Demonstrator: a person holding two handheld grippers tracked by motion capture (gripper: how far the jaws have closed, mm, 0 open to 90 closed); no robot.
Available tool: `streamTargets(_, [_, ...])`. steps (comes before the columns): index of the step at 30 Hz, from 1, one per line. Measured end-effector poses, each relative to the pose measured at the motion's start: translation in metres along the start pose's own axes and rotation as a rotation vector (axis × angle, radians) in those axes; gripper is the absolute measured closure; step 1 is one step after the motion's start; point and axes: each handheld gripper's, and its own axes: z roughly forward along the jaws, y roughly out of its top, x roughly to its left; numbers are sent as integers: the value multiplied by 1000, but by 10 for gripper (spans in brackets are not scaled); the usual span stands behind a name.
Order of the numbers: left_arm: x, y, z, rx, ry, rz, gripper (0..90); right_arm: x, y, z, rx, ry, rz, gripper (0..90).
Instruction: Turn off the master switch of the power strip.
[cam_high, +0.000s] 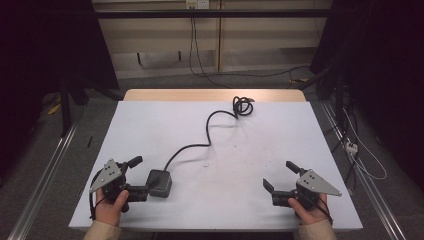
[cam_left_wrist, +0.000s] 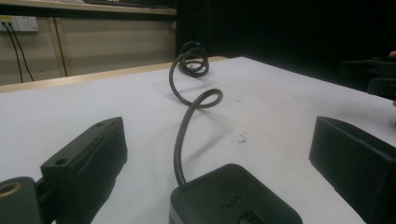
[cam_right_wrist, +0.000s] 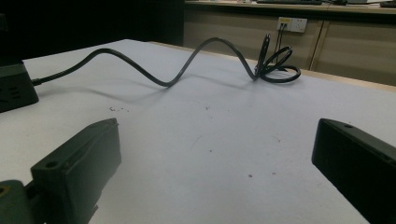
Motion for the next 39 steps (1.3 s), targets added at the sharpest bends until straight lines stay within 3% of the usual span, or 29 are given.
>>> streamTargets(26, [1, 1, 0, 10, 1, 2, 42, -2, 0, -1, -5, -9, 0, 12])
streamTargets(39, [2, 6, -6, 18, -26, 22, 283, -2, 1, -1, -8, -6, -6, 14])
